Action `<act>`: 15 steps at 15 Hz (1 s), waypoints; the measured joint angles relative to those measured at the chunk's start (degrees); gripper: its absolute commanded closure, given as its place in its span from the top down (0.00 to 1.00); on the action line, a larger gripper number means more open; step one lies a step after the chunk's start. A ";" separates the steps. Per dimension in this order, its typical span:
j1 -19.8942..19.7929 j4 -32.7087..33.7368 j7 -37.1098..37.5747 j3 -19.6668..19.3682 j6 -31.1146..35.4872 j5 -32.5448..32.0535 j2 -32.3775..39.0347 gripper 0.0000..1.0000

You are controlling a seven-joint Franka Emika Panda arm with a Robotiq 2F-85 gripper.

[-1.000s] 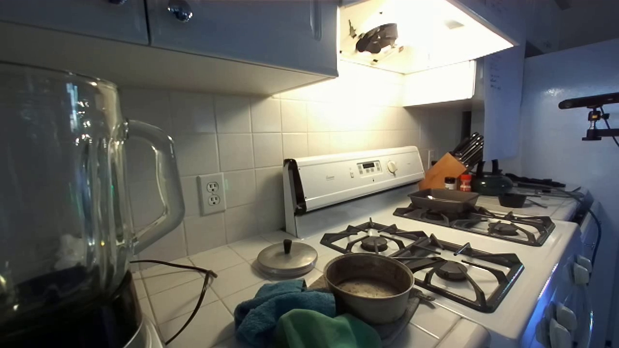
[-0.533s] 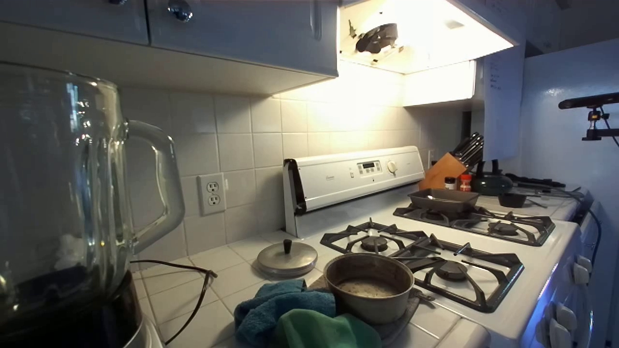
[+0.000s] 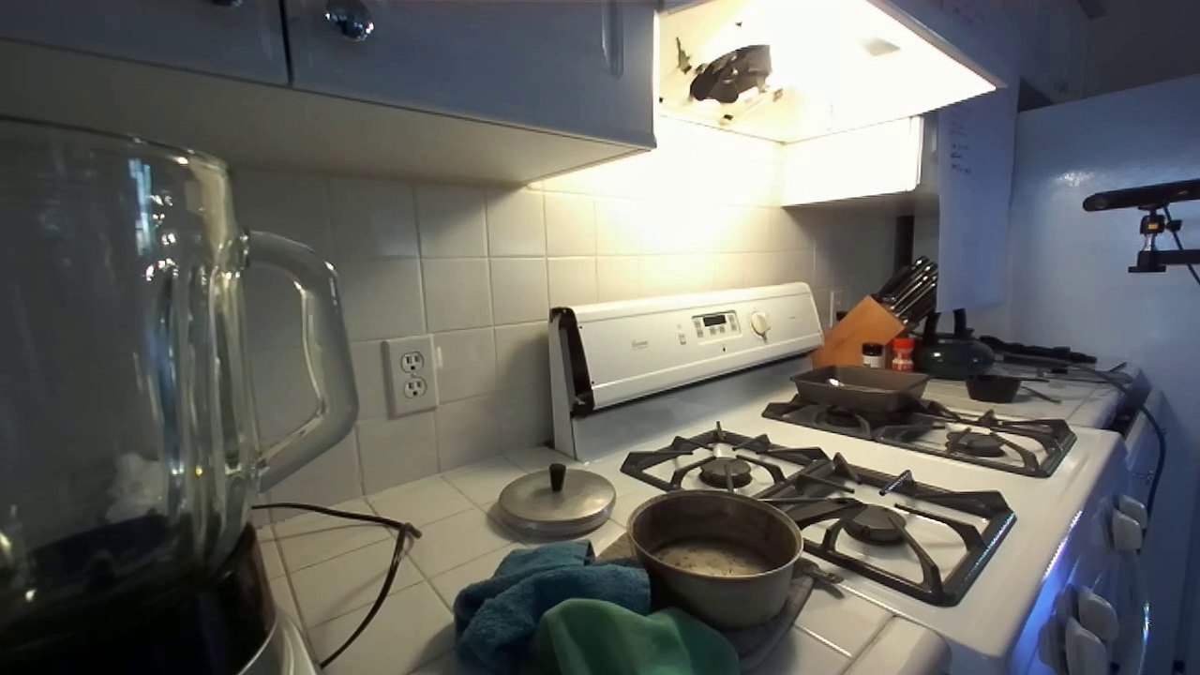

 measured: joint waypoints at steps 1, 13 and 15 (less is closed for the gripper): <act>0.10 0.40 -0.12 0.00 -1.01 0.00 0.15 0.38; 0.82 4.31 -0.48 0.00 -6.29 0.00 1.87 0.69; 0.88 4.73 -0.56 0.00 -6.29 0.00 2.17 0.83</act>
